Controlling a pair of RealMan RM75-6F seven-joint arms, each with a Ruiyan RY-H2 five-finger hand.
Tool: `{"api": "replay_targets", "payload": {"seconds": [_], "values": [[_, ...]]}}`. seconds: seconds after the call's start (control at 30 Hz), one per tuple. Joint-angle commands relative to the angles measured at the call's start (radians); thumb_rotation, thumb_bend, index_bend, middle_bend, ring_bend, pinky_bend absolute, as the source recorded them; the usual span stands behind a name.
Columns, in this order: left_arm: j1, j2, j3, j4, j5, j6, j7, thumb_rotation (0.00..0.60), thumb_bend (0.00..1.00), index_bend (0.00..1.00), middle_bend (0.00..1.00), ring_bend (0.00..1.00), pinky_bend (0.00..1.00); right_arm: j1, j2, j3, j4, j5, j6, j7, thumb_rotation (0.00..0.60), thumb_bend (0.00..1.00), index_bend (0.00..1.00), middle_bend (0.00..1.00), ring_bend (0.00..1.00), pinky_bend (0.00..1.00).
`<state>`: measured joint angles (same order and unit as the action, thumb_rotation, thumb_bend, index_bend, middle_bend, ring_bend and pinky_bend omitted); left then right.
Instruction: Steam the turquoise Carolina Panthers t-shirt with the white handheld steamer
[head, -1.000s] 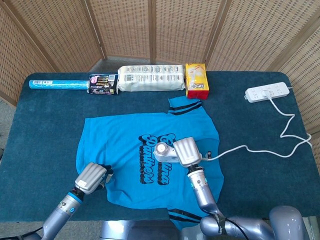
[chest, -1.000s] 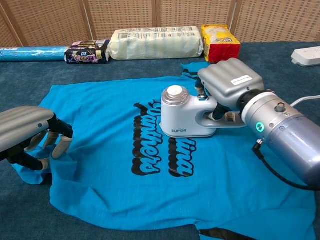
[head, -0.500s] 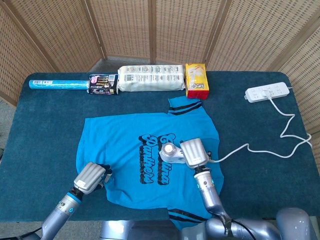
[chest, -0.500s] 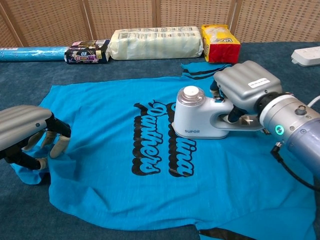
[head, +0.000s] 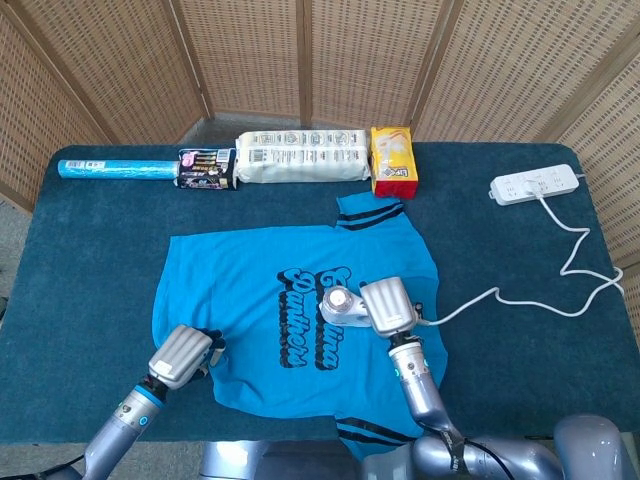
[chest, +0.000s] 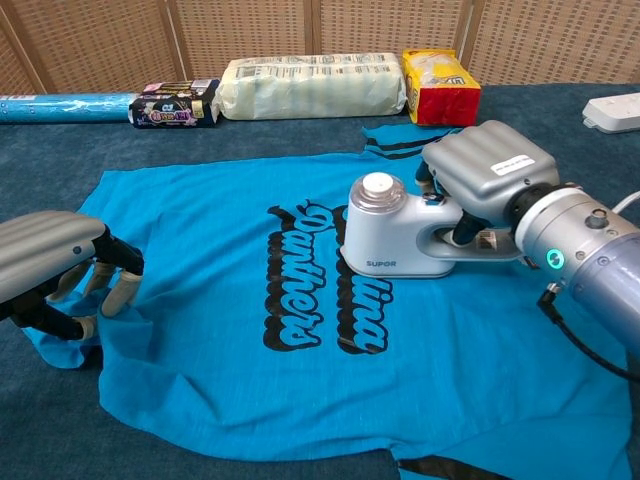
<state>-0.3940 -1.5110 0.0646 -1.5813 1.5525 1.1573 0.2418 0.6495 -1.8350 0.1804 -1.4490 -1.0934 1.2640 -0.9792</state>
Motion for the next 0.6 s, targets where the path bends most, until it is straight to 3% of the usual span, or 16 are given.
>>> {"api": "replay_targets", "payload": {"seconds": [0.03,0.37,0.6], "values": [[0.000,0.000,0.000,0.002,0.000,-0.001,-0.003,0.600,0.41,0.72,0.69,0.65,0.72,0.006,-0.007,0.005,-0.001,0.004,-0.005,-0.004,0.600,0.36,0.72,0.77,0.83,0.74],[-0.002,-0.003,0.001,0.008,0.003,-0.002,-0.005,0.600,0.41,0.72,0.69,0.65,0.72,-0.005,0.010,-0.021,-0.076,0.000,0.005,-0.016,0.600,0.36,0.72,0.77,0.83,0.74],[-0.002,-0.005,0.003,0.006,0.005,-0.002,-0.001,0.600,0.41,0.72,0.69,0.65,0.72,-0.028,0.029,-0.079,-0.152,-0.056,0.028,-0.012,0.600,0.36,0.72,0.77,0.83,0.74]]}}
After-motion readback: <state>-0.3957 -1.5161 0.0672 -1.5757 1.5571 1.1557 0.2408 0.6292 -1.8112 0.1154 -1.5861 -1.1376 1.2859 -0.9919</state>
